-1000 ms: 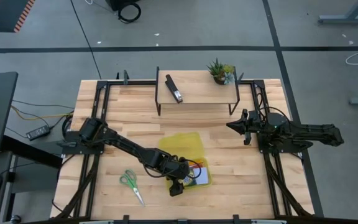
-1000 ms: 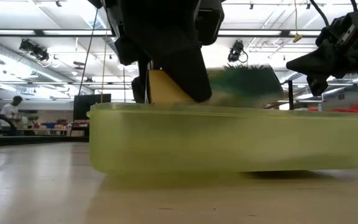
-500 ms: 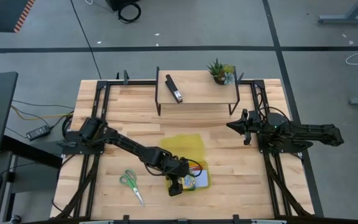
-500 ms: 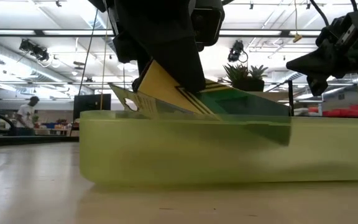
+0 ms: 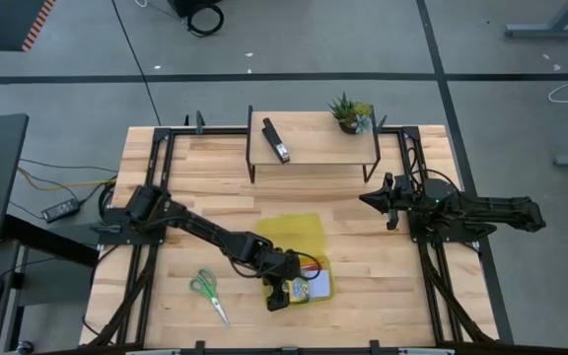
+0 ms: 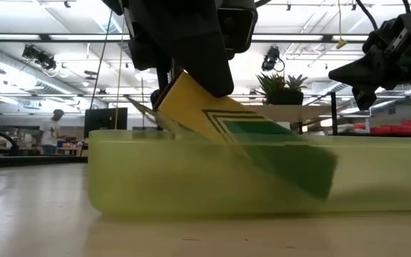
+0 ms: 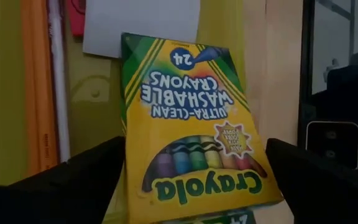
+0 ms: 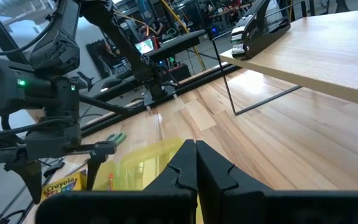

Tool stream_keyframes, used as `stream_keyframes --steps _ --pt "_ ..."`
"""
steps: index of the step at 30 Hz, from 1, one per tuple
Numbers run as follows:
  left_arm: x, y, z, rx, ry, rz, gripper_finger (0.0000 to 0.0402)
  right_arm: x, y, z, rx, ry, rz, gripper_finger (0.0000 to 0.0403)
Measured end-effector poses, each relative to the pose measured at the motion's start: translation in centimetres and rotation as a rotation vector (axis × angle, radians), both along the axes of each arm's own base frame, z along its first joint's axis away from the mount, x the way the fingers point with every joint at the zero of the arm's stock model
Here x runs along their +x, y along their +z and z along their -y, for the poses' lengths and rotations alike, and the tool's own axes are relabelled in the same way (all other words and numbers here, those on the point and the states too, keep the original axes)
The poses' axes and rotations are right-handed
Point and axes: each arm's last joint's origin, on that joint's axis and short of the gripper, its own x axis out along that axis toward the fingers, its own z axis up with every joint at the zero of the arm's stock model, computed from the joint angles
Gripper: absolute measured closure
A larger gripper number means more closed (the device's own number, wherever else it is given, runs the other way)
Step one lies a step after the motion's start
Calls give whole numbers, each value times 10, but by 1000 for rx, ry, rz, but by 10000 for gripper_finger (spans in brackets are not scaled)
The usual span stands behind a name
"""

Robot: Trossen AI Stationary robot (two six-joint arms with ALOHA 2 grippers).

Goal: Pack school essentials
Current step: Put the yellow crayon box into the yellow supply box, then put the green scissors into the yellow supply box

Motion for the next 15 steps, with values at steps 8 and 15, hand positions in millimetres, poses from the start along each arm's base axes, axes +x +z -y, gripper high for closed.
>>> stream_keyframes --steps 8,15 --pt "-1 8 -11 31 64 -18 3 0 0 0 0 0 0 397" --pt "0 39 -4 120 -4 -27 5 0 0 0 0 0 0 397"
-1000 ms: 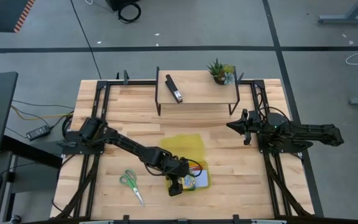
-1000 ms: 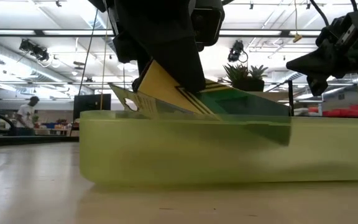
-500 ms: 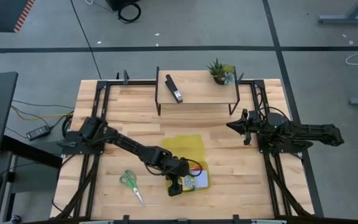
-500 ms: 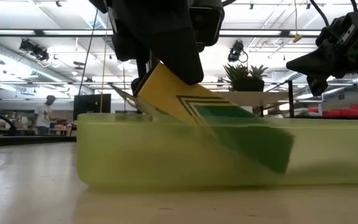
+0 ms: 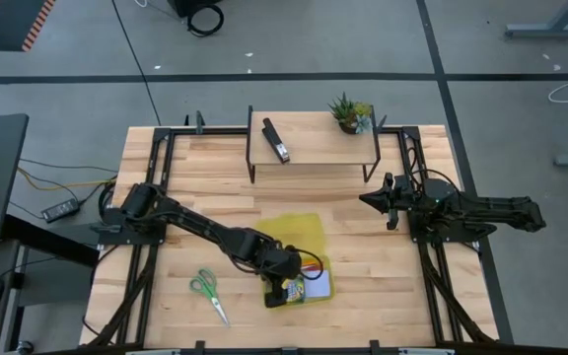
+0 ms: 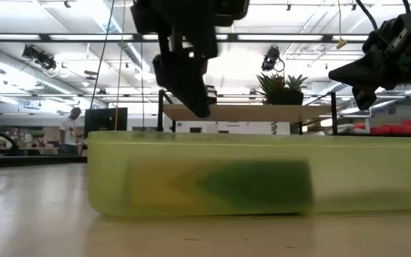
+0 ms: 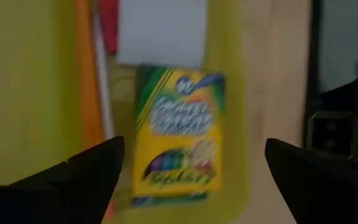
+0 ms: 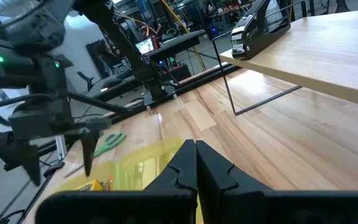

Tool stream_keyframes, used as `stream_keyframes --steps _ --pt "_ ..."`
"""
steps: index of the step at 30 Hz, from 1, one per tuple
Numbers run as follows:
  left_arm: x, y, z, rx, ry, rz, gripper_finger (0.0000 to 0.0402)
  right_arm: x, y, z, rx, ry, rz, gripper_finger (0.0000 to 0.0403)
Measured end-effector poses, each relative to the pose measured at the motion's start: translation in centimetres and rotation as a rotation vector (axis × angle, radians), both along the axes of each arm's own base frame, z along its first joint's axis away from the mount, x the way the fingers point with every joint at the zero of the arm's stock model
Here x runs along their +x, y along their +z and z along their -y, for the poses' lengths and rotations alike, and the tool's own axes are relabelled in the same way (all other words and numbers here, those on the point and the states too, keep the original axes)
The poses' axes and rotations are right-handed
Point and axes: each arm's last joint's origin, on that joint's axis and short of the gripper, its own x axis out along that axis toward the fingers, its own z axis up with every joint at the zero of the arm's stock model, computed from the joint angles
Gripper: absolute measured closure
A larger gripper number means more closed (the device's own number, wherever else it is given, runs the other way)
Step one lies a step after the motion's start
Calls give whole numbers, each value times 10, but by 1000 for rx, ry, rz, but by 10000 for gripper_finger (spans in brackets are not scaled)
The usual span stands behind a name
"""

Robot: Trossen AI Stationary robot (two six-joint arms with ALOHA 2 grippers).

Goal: Pack school essentials
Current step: Put the green scissors into the yellow supply box

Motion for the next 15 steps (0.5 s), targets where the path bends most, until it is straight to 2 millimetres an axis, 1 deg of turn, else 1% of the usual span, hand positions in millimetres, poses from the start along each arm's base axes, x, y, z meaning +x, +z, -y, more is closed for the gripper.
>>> stream_keyframes --steps 3,6,10,13,15 --pt "-4 7 0 62 -24 -48 5 0 0 0 0 0 0 397" --pt "-14 5 5 119 -77 -121 5 0 0 0 0 0 0 397" --pt "-31 1 17 175 -168 -219 5 0 0 0 0 0 -1 397" --pt "-42 6 26 203 -211 -239 5 0 0 0 0 0 -1 397" --pt "-47 11 28 225 -239 -234 6 0 0 0 0 0 -1 397"
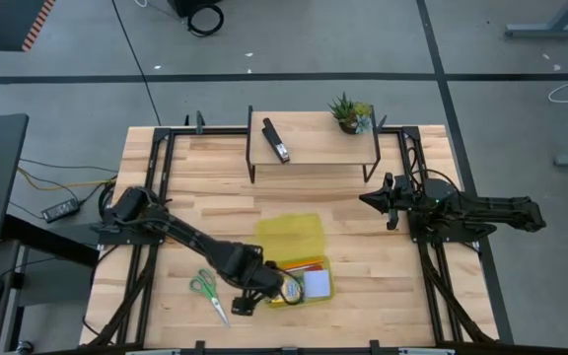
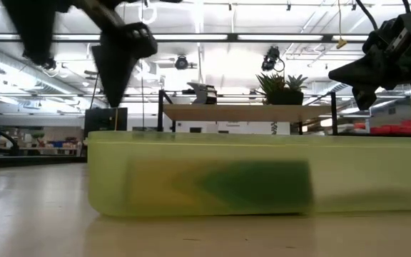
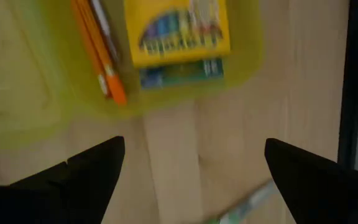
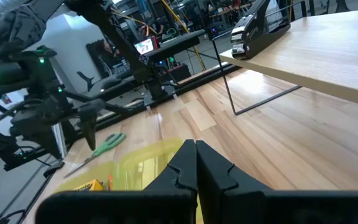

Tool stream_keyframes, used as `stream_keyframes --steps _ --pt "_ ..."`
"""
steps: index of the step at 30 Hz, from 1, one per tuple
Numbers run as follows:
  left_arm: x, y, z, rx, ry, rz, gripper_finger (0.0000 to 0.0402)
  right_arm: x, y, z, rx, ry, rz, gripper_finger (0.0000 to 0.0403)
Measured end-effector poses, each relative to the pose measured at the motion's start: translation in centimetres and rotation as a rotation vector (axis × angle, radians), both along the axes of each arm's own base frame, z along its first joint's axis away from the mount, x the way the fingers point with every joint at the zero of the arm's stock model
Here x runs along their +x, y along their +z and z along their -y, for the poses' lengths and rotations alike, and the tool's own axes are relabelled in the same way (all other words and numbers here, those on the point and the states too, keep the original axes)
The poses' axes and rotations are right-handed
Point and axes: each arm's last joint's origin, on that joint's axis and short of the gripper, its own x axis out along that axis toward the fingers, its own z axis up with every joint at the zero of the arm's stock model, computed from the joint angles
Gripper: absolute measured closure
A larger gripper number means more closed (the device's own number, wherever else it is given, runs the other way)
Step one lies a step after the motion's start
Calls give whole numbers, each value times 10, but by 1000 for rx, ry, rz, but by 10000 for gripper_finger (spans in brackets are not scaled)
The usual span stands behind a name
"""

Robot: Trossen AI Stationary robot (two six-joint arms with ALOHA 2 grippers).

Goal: Pack school essentials
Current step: Put the green scissors into the yellow supply box

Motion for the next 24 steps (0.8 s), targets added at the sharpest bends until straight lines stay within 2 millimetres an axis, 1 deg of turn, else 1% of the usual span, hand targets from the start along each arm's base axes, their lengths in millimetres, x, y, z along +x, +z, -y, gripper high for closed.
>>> stream_keyframes --steps 3,6,13,16,22,24 --pt "-7 -1 -3 55 -67 -48 6 0 0 0 0 0 0 397" --pt "-8 2 -5 69 -107 -43 6 0 0 0 0 0 1 397" --pt "-19 5 2 92 -148 -78 14 0 0 0 0 0 1 397" --pt "-35 6 -2 94 -163 -51 25 0 0 0 0 0 1 397" --pt "-77 1 -7 84 -202 -23 42 0 0 0 0 0 1 397" --pt "-90 -4 -10 93 -215 -31 47 0 0 0 0 0 1 397"
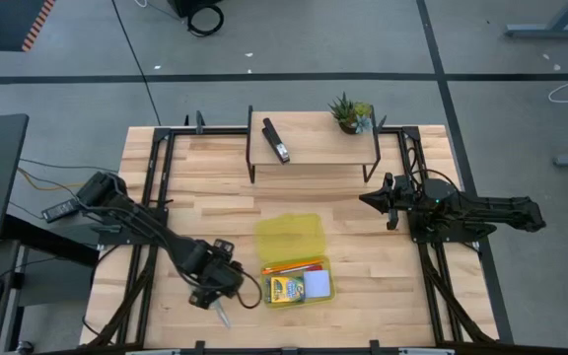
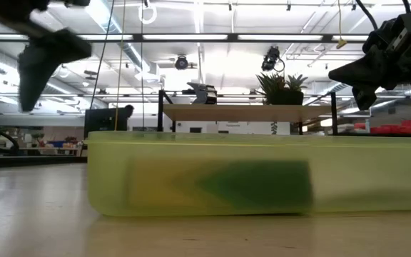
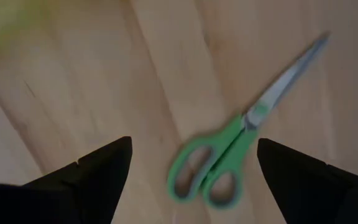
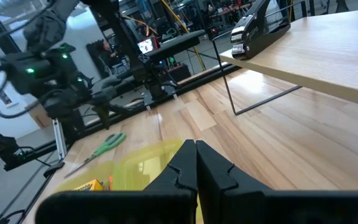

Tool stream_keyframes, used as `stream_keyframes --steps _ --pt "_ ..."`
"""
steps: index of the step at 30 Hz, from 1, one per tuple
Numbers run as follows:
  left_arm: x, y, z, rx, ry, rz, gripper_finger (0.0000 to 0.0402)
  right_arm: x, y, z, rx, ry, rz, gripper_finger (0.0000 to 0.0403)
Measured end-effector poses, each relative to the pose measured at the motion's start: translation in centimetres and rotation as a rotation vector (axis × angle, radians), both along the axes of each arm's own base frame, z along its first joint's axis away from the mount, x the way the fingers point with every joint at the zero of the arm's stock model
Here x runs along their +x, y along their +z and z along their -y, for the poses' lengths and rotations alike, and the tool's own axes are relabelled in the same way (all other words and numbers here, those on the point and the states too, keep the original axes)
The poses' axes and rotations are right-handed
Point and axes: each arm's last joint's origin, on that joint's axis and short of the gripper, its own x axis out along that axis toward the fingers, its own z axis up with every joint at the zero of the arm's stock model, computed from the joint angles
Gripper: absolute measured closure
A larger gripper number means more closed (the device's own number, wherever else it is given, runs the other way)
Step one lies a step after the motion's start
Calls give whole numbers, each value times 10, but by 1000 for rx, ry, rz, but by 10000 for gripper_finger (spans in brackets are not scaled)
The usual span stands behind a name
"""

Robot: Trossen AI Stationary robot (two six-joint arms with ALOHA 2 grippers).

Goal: Pack school essentials
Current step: Put the green scissors into the yellow supply box

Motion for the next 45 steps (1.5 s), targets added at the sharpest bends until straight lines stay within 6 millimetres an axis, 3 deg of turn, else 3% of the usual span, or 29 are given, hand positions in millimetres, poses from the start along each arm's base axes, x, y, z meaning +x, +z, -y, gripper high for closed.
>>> stream_keyframes --steps 8,19,30,45 --pt "-47 -27 -14 29 -54 -36 63 0 0 0 0 0 0 397" --pt "-89 -24 -29 -61 -170 114 102 0 0 0 0 0 1 397" --pt "-96 -42 -34 -106 -203 193 124 0 0 0 0 0 1 397" --pt "-103 -43 -22 -26 -326 306 184 0 0 0 0 0 1 397"
